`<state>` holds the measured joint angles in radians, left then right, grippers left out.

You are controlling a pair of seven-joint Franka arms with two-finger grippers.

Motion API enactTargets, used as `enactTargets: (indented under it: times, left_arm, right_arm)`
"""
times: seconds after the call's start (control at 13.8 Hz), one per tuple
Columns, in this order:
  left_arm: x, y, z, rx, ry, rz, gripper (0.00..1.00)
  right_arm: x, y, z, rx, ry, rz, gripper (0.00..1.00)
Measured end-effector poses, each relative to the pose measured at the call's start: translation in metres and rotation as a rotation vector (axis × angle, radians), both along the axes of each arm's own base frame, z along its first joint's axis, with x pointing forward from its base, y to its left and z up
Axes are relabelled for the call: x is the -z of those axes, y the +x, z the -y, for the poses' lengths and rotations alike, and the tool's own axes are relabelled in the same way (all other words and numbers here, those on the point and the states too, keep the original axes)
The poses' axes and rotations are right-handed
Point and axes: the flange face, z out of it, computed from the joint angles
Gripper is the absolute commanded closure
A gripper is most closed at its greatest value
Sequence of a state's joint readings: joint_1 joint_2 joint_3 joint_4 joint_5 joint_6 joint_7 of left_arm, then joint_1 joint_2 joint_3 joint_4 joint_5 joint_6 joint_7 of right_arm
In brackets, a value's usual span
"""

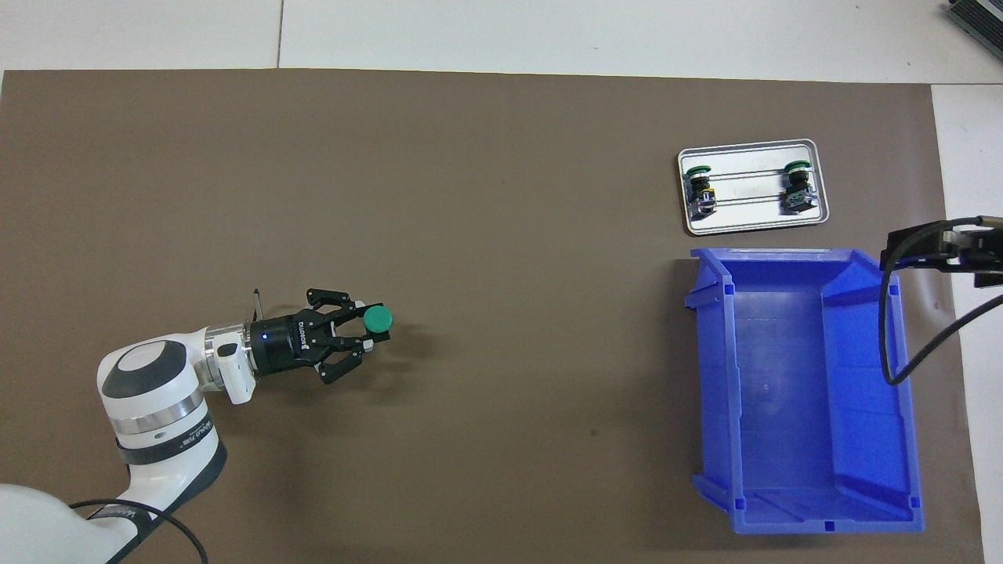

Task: Place and press button with both arms

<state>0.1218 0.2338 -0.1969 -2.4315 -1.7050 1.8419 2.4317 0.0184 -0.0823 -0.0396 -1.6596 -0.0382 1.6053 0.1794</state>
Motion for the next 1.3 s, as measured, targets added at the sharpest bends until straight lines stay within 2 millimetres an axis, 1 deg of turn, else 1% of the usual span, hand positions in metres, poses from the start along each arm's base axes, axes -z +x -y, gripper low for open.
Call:
enactTargets:
  times: [0.14,0.22,0.29,0.51,0.58,0.8,0.94,1.09,1.3]
  left_arm:
    - [0.022,-0.004,0.002,-0.015,-0.016,0.011,0.94]
    - [0.027,-0.003,0.004,-0.029,-0.027,0.013,0.94]
    - [0.028,-0.003,0.01,-0.046,-0.04,0.015,0.93]
    - [0.025,-0.003,0.037,-0.047,-0.064,0.029,0.93]
    - [0.024,-0.004,0.041,-0.042,-0.061,0.044,0.93]
    - [0.03,-0.007,0.04,-0.037,-0.044,0.099,0.94]
    - [0.037,-0.014,0.041,-0.026,-0.031,0.135,0.94]
    - [0.041,-0.024,0.049,-0.001,-0.027,0.146,0.94]
    - [0.043,-0.029,0.056,0.017,-0.028,0.141,0.94]
  right_arm:
    - [0.0,0.0,0.0,0.0,0.0,0.0,0.0]
    - [0.0,0.0,0.0,0.0,0.0,0.0,0.0]
    - [0.0,0.0,0.0,0.0,0.0,0.0,0.0]
    - [0.0,0.0,0.0,0.0,0.0,0.0,0.0]
    - [0.0,0.0,0.0,0.0,0.0,0.0,0.0]
    - [0.0,0.0,0.0,0.0,0.0,0.0,0.0]
    - [0.0,0.0,0.0,0.0,0.0,0.0,0.0]
    - [0.0,0.0,0.0,0.0,0.0,0.0,0.0]
    - [0.0,0.0,0.0,0.0,0.0,0.0,0.0]
